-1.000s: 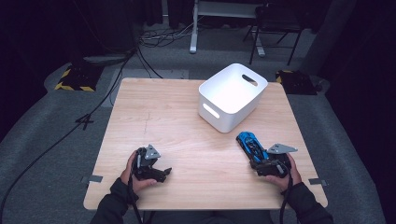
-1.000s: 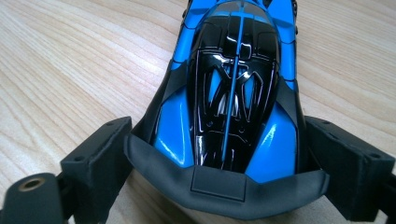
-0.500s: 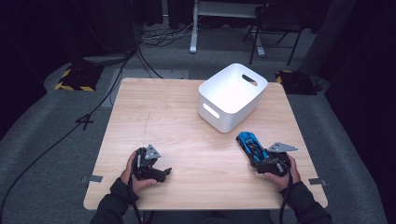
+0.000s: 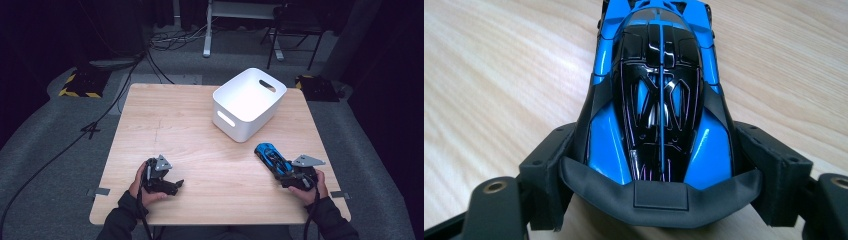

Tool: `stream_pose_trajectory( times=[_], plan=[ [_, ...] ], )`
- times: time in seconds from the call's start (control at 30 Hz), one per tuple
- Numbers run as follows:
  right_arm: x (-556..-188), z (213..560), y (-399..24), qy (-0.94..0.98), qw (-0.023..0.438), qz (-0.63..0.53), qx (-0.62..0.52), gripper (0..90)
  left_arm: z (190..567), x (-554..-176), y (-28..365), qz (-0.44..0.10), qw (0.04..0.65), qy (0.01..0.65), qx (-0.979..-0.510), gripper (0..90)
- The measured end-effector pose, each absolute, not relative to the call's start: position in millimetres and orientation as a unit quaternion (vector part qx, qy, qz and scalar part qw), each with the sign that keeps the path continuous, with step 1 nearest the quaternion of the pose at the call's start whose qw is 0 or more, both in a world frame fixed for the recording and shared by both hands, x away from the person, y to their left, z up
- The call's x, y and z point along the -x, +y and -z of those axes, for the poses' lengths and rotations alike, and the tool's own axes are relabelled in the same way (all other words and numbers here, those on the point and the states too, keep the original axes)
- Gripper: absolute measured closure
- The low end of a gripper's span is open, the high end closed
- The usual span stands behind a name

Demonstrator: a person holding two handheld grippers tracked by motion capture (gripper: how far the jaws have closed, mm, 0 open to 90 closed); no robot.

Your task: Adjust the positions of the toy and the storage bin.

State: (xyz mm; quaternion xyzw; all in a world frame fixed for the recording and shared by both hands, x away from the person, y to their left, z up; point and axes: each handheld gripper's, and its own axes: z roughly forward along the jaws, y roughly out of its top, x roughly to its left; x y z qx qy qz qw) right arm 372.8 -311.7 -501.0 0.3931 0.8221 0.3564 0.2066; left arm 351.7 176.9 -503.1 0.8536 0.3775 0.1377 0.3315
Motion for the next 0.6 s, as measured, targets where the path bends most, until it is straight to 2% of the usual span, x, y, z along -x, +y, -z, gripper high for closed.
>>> stream_pose_trajectory(
  times=[0.2, 0.6],
  plan=[
    [-365, 500, -331, 0.822, 0.204, -0.357, -0.394, 24.6, 503, -352, 177, -0.137, 0.331, 0.377, -0.854, 6.6],
    [-365, 500, -359, 0.804, 0.232, -0.344, -0.427, 24.6, 503, -352, 177, -0.138, 0.329, 0.379, -0.854, 6.6]
  ],
)
